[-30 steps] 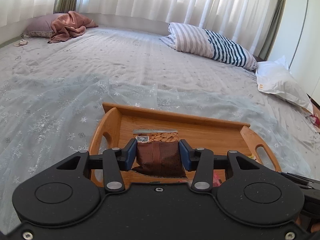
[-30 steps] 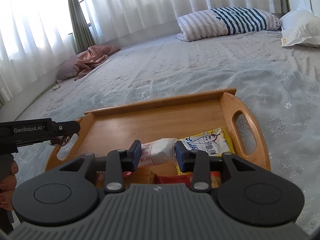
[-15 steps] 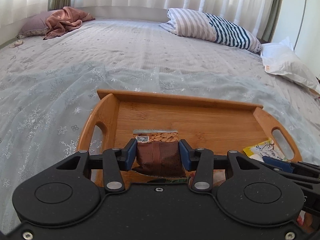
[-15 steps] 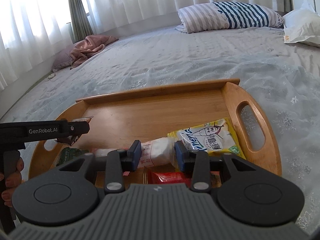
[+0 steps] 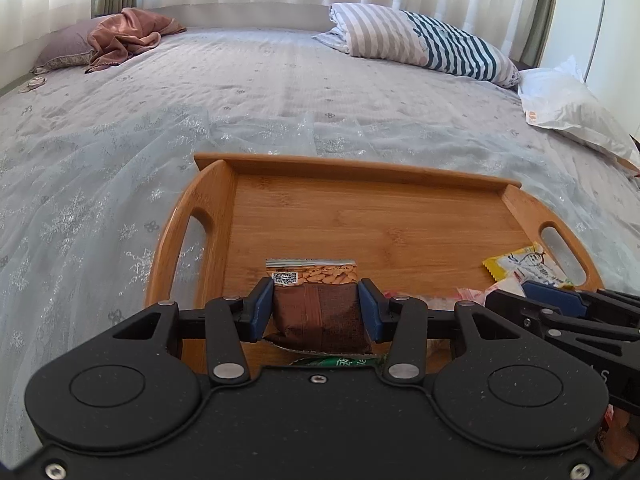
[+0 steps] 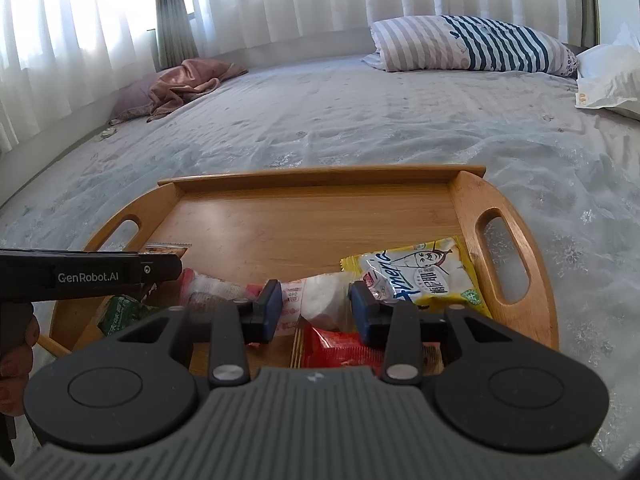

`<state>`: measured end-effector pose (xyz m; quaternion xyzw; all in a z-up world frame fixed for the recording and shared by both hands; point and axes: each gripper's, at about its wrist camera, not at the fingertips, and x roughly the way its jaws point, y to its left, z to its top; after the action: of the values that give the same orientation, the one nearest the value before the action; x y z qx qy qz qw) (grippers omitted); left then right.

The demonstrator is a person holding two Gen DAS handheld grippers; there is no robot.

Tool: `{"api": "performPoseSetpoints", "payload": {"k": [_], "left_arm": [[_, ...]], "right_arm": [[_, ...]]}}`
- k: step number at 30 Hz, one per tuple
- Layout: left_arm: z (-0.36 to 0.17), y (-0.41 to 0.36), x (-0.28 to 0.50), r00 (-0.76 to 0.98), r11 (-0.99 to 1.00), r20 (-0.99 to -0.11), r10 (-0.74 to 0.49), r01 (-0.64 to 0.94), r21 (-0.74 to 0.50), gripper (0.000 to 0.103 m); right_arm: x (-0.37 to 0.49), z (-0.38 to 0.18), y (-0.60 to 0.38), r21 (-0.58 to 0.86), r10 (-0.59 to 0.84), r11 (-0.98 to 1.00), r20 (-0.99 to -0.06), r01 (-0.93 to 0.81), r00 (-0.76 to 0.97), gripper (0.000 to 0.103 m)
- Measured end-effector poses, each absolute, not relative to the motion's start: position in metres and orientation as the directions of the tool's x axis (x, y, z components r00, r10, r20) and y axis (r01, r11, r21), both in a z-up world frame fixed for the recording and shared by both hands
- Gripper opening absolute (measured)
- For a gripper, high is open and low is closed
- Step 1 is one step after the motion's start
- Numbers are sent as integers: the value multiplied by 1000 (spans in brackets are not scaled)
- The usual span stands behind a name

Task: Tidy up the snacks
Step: 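Carry both packets onto the wooden tray and open both grippers to release them, then move both tools back over the remaining snacks on the bedspread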

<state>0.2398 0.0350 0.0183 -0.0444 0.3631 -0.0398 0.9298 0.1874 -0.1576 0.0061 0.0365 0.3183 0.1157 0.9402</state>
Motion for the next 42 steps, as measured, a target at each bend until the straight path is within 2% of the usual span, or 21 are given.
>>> {"api": "performPoseSetpoints", "payload": {"k": [6, 8, 10, 12, 16, 22, 27, 35, 42], "left_arm": [[14, 35, 234, 729, 995, -679, -87, 34, -90, 45], [16, 35, 232, 736, 996, -672, -78, 31, -82, 48], [19, 36, 230, 745, 997, -663, -74, 30, -78, 62], [24, 37, 226, 756, 997, -651, -71, 29, -75, 71], [36, 37, 214, 774, 997, -629, -75, 41, -69, 84], [51, 38, 187, 780, 991, -612, -131, 82, -107, 95], [56, 39, 157, 787, 988, -598, -151, 96, -124, 98], [61, 27, 112, 806, 992, -579, -122, 119, -44, 101], [82, 29, 86, 817, 986, -551, -169, 141, -94, 101]], "right_arm": [[186, 7, -157, 146, 246, 969, -583, -199, 774, 46], [184, 9, -159, 170, 265, 964, -573, -204, 776, 49], [181, 11, -161, 178, 269, 963, -565, -203, 780, 56], [178, 14, -163, 184, 272, 962, -556, -203, 785, 60], [168, 22, -168, 187, 271, 962, -532, -201, 802, 67], [147, 31, -177, 194, 273, 960, -494, -201, 825, 81], [126, 33, -181, 181, 264, 963, -469, -201, 843, 89], [93, 30, -186, 152, 244, 969, -454, -195, 857, 92], [71, 31, -193, 127, 224, 974, -438, -187, 871, 96]]}}
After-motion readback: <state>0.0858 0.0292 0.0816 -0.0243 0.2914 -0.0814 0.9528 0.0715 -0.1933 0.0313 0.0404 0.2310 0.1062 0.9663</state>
